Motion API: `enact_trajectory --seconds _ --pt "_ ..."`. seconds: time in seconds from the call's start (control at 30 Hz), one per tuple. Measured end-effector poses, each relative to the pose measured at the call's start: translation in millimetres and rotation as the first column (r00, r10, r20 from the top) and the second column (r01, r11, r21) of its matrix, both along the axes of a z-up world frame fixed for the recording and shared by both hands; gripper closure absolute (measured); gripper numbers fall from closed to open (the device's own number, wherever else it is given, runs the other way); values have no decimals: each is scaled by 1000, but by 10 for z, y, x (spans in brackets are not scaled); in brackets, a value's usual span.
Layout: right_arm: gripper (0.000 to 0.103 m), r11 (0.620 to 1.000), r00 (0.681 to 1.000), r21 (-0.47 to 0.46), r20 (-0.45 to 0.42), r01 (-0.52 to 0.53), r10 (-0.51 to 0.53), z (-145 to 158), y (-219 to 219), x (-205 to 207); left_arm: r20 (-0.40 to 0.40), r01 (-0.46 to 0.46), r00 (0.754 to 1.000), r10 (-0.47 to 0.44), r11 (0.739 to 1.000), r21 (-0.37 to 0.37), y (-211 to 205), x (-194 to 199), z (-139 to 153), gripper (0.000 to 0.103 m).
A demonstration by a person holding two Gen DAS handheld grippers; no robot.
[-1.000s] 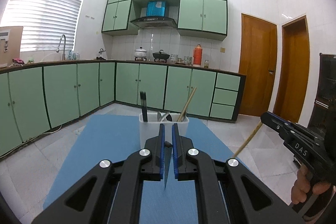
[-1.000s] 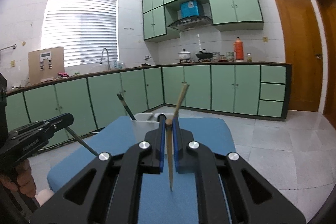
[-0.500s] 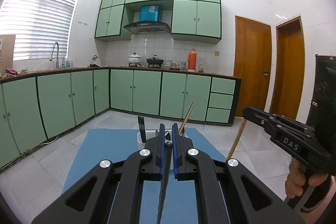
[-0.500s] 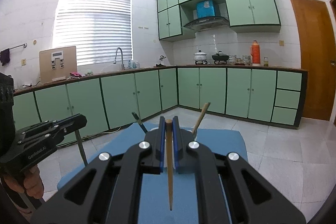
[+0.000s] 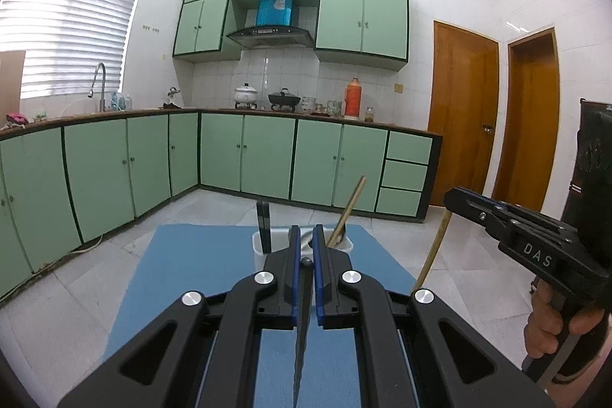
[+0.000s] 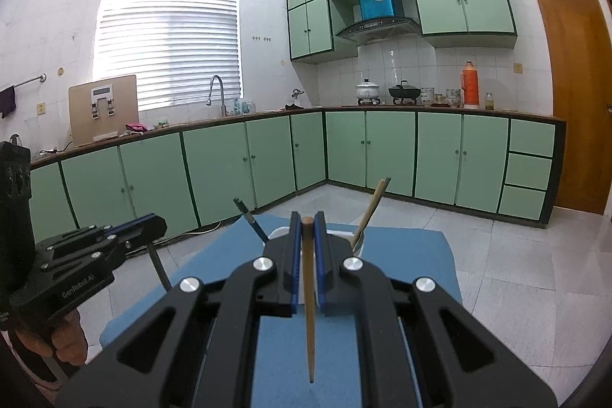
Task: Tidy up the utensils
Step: 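Lift both chopsticks and carry them over the white caddy, then lower both chopsticks into the white caddy and open both tools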
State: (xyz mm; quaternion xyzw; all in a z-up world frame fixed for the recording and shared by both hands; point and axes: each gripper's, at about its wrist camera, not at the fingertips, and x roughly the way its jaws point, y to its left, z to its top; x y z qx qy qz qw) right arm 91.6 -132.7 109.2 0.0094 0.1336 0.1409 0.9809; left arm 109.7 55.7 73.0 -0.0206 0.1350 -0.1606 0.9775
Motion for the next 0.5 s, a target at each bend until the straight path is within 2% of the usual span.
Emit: enact_trajectory --seconds 0.17,0.5 --pt "97 1000 999 -7 38 1 0 210 15 106 29 1 1000 0 1000 -6 23 83 167 97" --pt "97 1000 996 -12 88 15 -14 641 12 563 144 13 990 -10 1000 -18 -72 374 759 97"
